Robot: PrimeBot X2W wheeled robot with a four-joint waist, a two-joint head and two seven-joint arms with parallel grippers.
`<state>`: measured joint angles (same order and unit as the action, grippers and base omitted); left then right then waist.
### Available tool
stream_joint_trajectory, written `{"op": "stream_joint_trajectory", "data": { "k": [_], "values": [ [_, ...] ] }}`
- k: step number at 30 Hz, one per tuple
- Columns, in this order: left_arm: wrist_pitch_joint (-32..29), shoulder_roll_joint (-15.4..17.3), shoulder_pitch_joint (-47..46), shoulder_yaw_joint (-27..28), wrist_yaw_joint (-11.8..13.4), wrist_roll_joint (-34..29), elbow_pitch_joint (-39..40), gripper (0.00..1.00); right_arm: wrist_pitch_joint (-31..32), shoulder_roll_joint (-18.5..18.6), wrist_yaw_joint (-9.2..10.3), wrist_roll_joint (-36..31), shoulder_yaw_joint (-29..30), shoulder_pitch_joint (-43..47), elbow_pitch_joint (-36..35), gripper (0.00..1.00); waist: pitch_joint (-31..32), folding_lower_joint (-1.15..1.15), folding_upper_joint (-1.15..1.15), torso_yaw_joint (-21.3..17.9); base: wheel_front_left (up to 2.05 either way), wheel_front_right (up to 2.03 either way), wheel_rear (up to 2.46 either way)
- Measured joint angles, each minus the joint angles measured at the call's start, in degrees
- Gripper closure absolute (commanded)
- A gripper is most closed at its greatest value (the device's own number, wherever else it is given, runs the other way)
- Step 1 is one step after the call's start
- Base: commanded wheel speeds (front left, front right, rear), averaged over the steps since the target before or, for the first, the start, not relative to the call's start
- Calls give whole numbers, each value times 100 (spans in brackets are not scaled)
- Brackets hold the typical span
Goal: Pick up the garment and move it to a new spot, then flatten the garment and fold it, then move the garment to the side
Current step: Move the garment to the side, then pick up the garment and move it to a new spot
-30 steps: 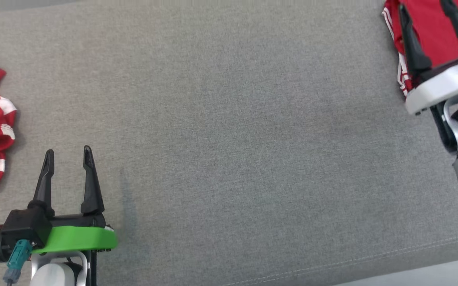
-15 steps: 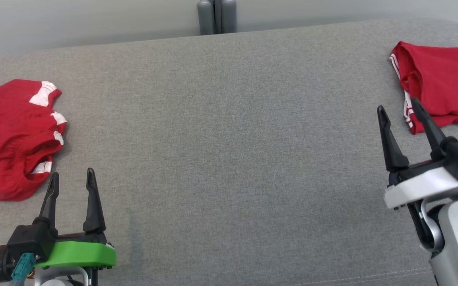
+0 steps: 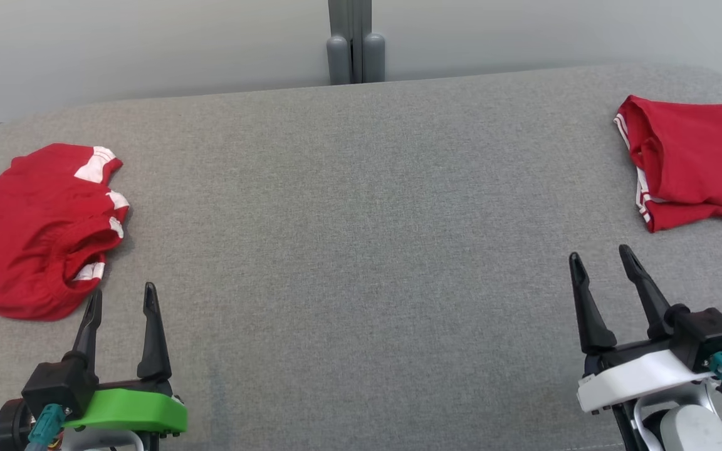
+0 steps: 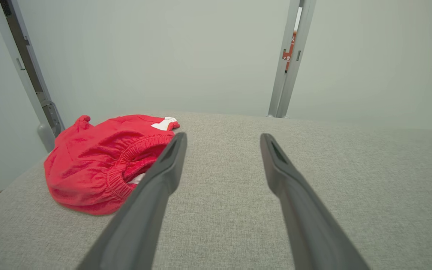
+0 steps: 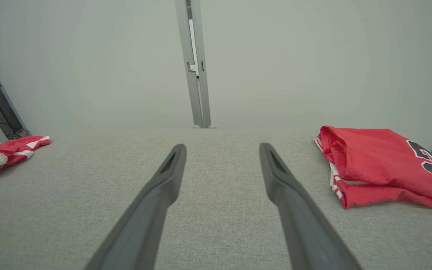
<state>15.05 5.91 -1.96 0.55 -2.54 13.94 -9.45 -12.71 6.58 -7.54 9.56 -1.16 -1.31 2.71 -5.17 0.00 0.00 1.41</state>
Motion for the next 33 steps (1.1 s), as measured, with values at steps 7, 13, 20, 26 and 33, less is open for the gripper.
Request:
{"op": "stream_joint_trajectory", "data": {
  "k": [7,13,20,26,33],
  "values": [
    [0,-2,49,-41,-43,-20,-137,0,-34,-170,0,-81,49,250,11,0,174,0,0,109,0,0,0],
    [0,-1,49,-56,-56,-38,-189,0,-49,-187,0,-81,76,277,30,0,272,0,0,190,0,0,0],
    [0,0,71,-49,-56,-40,-201,0,-26,-201,0,-80,74,321,77,0,399,0,0,210,0,0,0],
    [0,0,124,-49,-56,-41,-189,0,0,-202,0,-79,48,333,98,0,450,0,0,196,0,0,0],
    [0,3,146,-45,-47,-41,-166,0,20,-205,0,-79,30,338,102,0,467,0,0,171,0,0,0]
  ]
}}
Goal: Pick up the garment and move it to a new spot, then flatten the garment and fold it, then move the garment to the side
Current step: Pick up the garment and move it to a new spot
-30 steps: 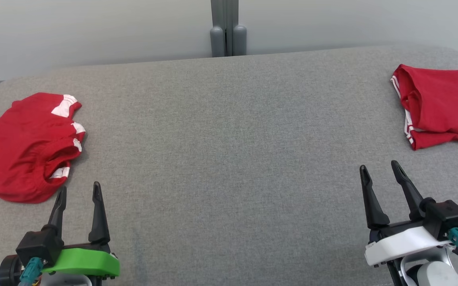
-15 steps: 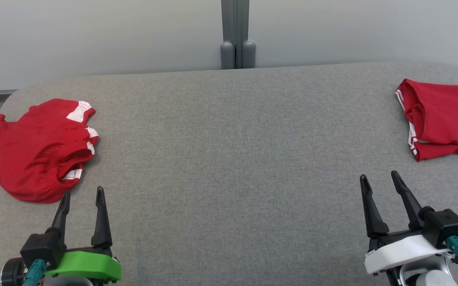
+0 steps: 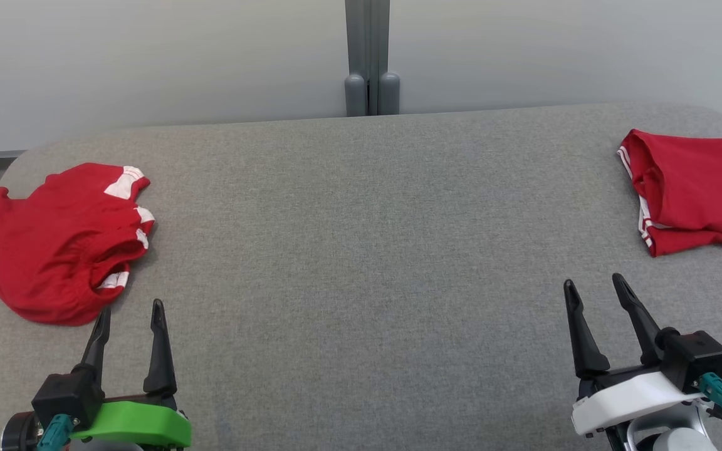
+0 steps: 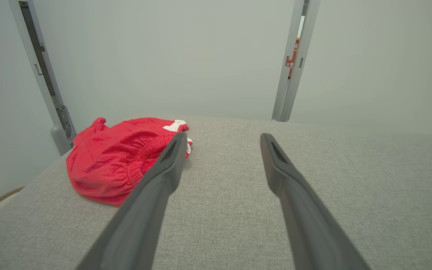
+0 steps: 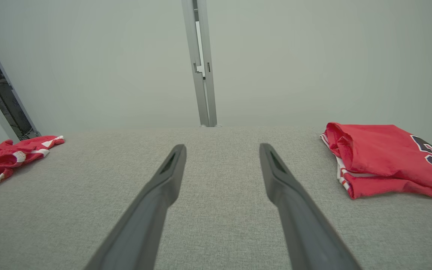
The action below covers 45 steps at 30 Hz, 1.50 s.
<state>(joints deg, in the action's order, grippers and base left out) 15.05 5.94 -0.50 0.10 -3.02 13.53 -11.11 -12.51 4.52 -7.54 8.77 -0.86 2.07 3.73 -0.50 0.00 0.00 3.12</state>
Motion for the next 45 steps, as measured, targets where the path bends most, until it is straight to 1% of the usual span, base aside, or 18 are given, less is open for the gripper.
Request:
{"op": "stream_joint_trajectory", "data": {
  "k": [13,20,32,45],
  "values": [
    [0,1,8,-10,5,1,20,0,5,8,1,9,-20,2,23,0,10,0,0,22,0,0,0],
    [0,48,-1,77,53,15,56,0,2,-12,1,10,8,19,12,0,-24,0,0,197,0,0,0],
    [8,114,-4,144,101,51,91,0,-22,-18,0,25,62,26,43,0,-112,0,0,928,0,0,0],
    [8,127,12,249,167,83,122,0,-27,1,1,29,68,-1,129,0,-212,0,0,1945,0,0,0]
  ]
}}
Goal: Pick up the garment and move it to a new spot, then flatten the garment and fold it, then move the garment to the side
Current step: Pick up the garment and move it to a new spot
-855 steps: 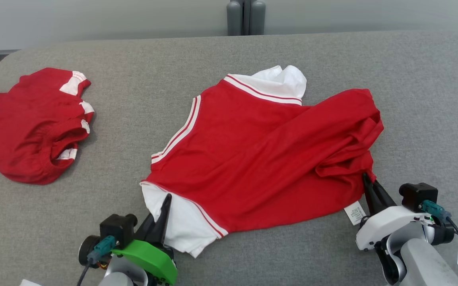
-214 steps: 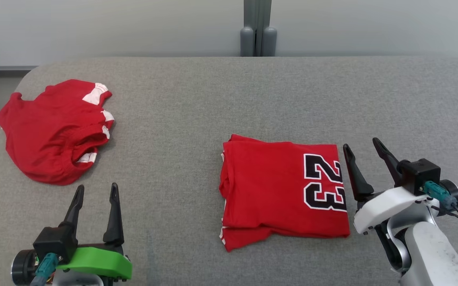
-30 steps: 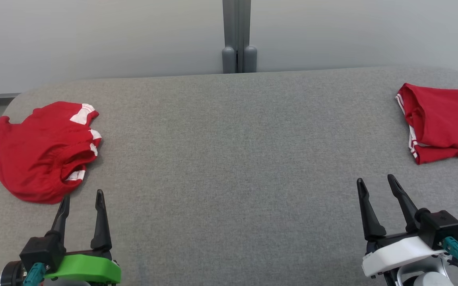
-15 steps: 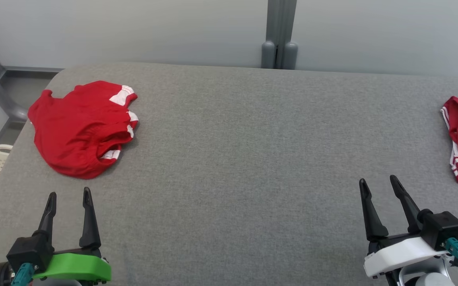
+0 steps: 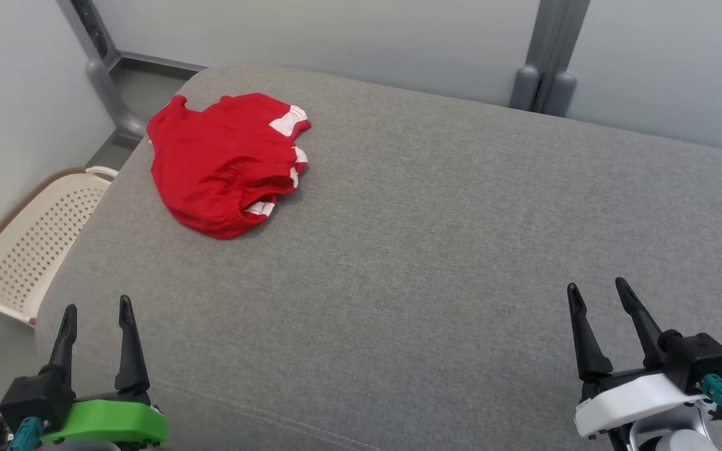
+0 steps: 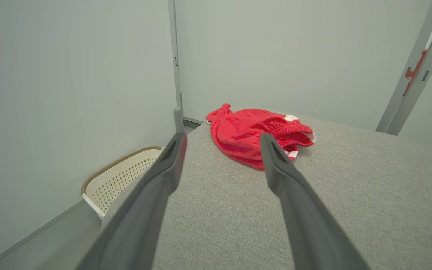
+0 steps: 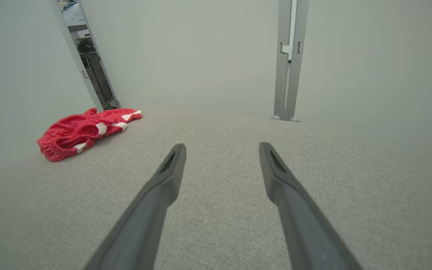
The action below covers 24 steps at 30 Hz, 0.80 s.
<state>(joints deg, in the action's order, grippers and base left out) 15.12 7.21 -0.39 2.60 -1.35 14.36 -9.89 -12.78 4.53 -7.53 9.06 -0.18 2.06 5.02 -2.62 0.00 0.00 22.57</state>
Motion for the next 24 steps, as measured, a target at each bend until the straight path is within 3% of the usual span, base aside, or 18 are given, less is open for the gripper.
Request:
{"op": "stream_joint_trajectory", "data": {
  "k": [12,24],
  "values": [
    [0,-40,68,69,16,15,2,0,27,22,-1,-5,-27,-17,21,0,-74,0,0,643,0,0,0],
    [0,-69,41,155,10,14,-3,0,97,119,-1,-8,-44,-53,-20,0,-164,0,0,571,0,0,0]
  ]
}}
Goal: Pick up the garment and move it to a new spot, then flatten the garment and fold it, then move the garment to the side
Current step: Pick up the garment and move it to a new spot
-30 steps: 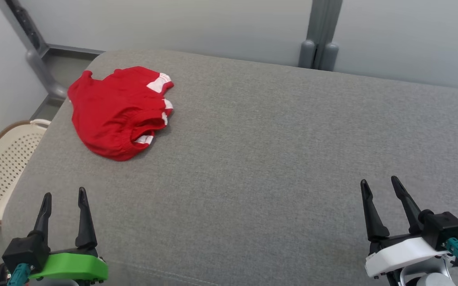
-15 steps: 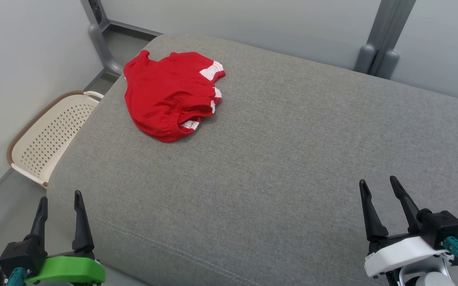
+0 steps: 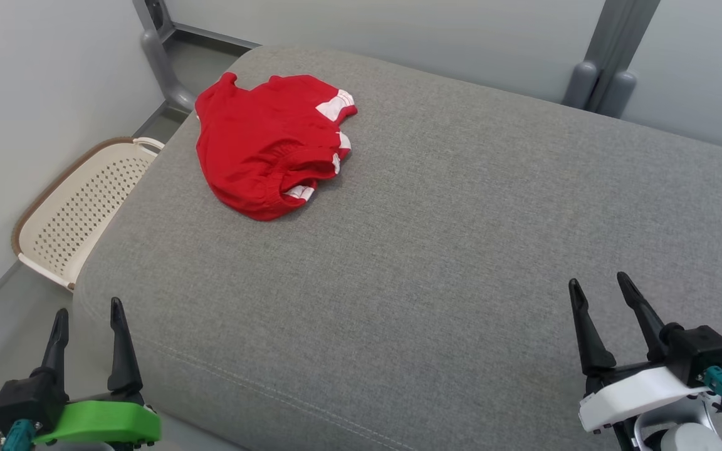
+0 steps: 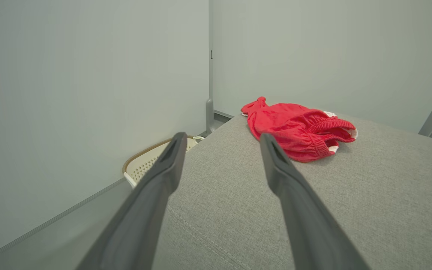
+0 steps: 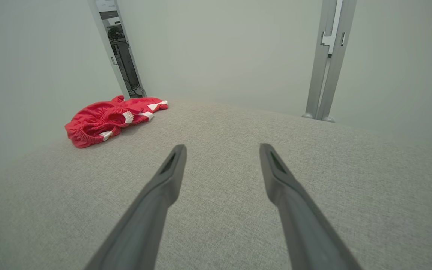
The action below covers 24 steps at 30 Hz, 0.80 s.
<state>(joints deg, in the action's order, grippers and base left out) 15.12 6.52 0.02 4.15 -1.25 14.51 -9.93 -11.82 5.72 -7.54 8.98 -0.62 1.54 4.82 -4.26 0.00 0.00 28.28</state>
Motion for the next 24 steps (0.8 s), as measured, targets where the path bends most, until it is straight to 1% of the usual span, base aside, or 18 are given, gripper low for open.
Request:
{"op": "stream_joint_trajectory", "data": {
  "k": [4,7,8,13,17,24],
  "values": [
    [0,76,-268,87,-31,-1,-60,0,71,79,0,-51,82,-102,-109,0,-91,0,0,-143,0,0,0],
    [0,148,-638,212,-53,20,-134,0,177,182,0,-116,211,-181,-263,0,-227,0,0,-289,0,0,0],
    [0,166,-930,318,-60,64,-178,0,249,259,0,-163,320,-242,-397,0,-343,0,0,-382,0,0,0],
    [3,297,-1811,538,-104,201,-419,0,469,504,0,-224,622,-371,-791,0,-727,0,0,-641,0,0,0],
    [2,464,-2615,586,-155,202,-734,0,643,684,0,-279,944,-477,-1156,0,-1112,0,0,-857,0,0,0],
    [3,750,-4057,614,-305,312,-1664,0,953,870,0,-363,1378,-530,-1847,0,-1816,1,0,-1197,0,0,0]
  ]
}}
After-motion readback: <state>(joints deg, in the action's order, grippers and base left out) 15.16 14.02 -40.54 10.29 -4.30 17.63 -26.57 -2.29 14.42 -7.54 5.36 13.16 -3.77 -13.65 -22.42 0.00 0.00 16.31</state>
